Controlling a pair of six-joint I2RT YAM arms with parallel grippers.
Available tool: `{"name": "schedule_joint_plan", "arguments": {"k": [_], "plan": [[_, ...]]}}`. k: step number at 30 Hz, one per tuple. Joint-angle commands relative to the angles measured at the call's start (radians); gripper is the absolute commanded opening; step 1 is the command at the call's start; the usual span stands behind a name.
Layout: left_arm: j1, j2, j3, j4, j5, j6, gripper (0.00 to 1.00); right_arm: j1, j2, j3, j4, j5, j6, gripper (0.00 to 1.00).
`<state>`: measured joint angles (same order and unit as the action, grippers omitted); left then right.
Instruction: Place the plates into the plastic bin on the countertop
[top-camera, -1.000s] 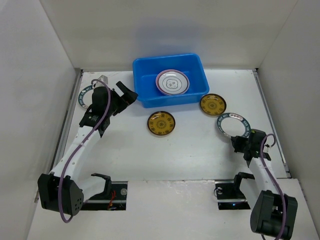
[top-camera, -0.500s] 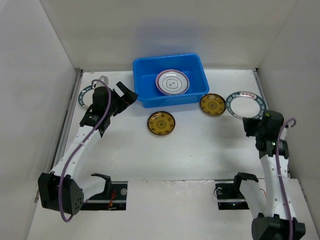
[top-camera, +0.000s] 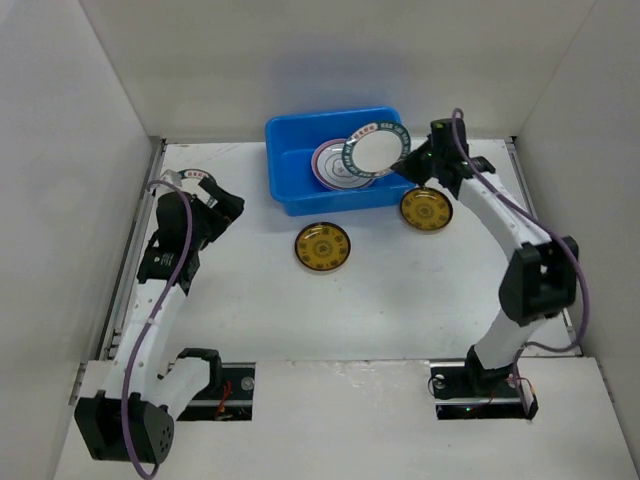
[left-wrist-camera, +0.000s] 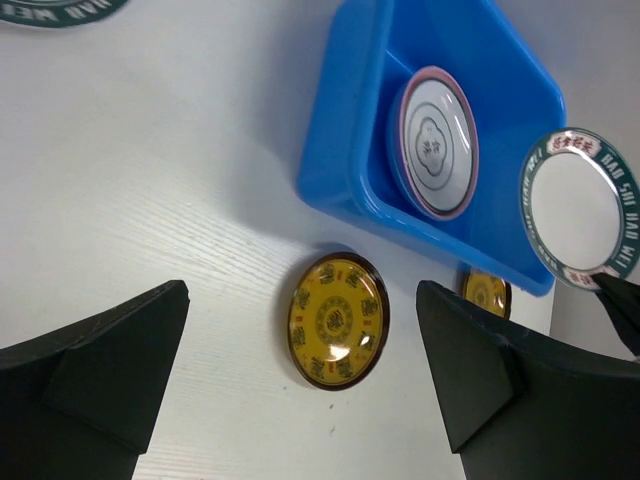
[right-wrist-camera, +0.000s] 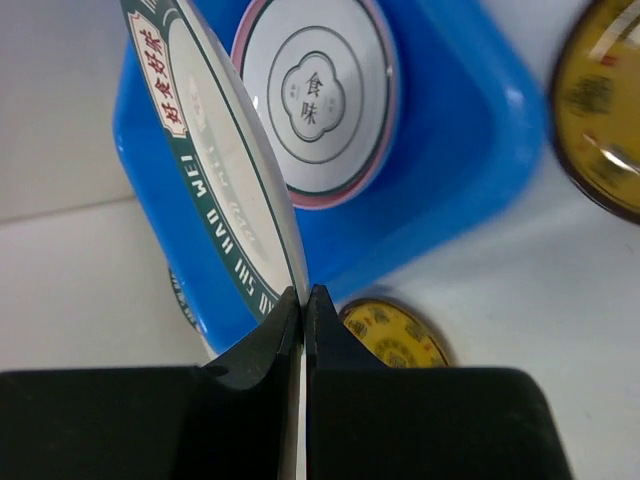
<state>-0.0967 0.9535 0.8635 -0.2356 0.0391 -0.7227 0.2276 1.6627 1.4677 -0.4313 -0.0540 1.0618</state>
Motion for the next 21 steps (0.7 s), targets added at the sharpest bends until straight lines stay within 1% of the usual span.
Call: {"name": "schedule_joint_plan", "arguments": {"k": [1,8,14,15,18,19,21], "plan": [[0.054,-0.070,-0.024,-0.073,-0.016,0.012,1.00,0.029,0.133,0.172,0.095,-0.055,-0.100,0.00],[0.174,-0.168,-0.069,-0.177,-0.018,0.032,1.00,0.072,0.440,0.429,0.085,-0.087,-0.121,0.00],[0.251,-0.232,-0.106,-0.232,-0.005,0.040,1.00,0.095,0.586,0.552,0.060,-0.075,-0.126,0.00],[0.258,-0.237,-0.109,-0.237,-0.004,0.040,1.00,0.097,0.606,0.571,0.051,-0.073,-0.129,0.02],[0.274,-0.248,-0.119,-0.246,-0.004,0.040,1.00,0.097,0.635,0.605,0.031,-0.070,-0.132,0.16],[0.278,-0.249,-0.123,-0.248,-0.002,0.040,1.00,0.097,0.638,0.611,0.026,-0.070,-0.137,0.25],[0.283,-0.248,-0.123,-0.248,-0.001,0.040,1.00,0.097,0.635,0.614,0.013,-0.061,-0.144,0.34]]}}
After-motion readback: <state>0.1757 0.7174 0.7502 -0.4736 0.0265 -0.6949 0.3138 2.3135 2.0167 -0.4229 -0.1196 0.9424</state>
